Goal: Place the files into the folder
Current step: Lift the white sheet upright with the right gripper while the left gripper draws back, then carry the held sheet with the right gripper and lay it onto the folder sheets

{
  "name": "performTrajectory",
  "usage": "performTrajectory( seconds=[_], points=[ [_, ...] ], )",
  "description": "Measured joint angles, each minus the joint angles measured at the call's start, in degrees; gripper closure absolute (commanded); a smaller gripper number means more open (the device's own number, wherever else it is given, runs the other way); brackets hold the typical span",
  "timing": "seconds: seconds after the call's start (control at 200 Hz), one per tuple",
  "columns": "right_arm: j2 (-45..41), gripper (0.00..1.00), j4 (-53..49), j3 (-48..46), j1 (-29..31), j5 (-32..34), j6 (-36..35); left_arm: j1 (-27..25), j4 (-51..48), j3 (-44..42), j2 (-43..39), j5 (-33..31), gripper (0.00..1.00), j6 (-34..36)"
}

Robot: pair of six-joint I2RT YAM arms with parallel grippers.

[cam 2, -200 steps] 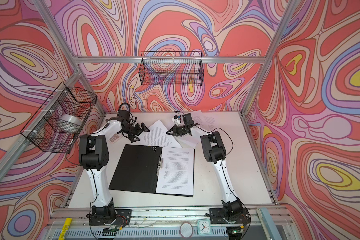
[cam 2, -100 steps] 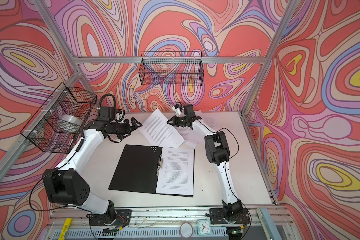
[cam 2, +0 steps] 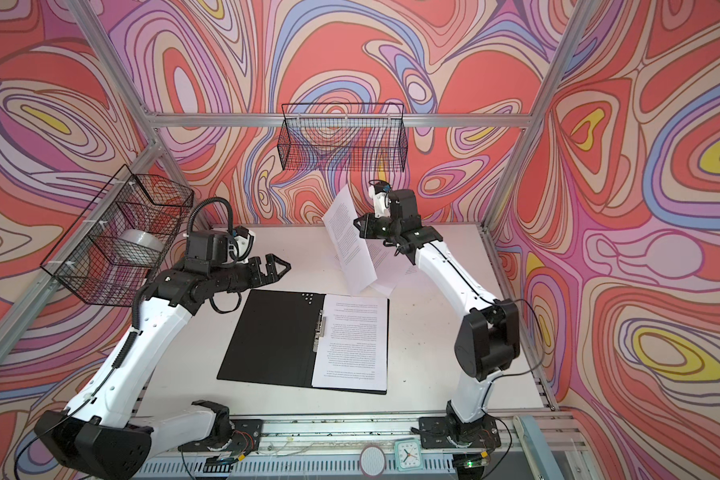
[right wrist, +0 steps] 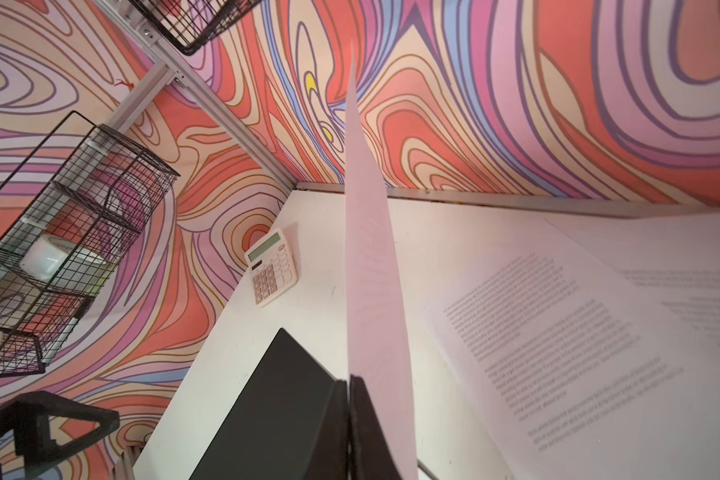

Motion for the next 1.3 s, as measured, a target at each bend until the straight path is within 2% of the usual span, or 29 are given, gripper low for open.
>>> performTrajectory(
  seconds=[0.155, 0.381, 0.691, 0.981, 1.137, 1.302],
  points=[
    [-7.1, 1.0, -4.6, -2.8, 3.9, 4.2, 2.2, -1.2, 3.1, -6.4, -1.3, 1.0, 0.0, 1.5],
    [-15.4, 1.0, -2.8, -10.9, 7.4, 3.8, 11.4, -1.2, 10.2, -15.7, -3.6, 3.9, 0.0, 1.8],
    [-21.1, 1.0, 1.1, -19.2, 10.8, 5.6, 23.2, -1.2, 13.6, -16.4, -5.1, 5.5, 0.0, 1.9],
    [-29.8, 1.0, -3.7, -30.4, 10.3, 16.3, 23.7, -1.2, 13.6, -16.4, -5.2, 5.7, 0.0, 1.9],
    [-34.2, 1.0, -3.3, -42.8, 8.9, 22.1, 21.4, -1.2, 13.7, -16.4, -4.8, 6.8, 0.0, 1.9],
    [-32.6, 1.0, 1.2, -55.3, 8.0, 24.2, 19.3, -1.2, 14.0, -16.4, -3.1, 8.3, 0.0, 1.8]
  ],
)
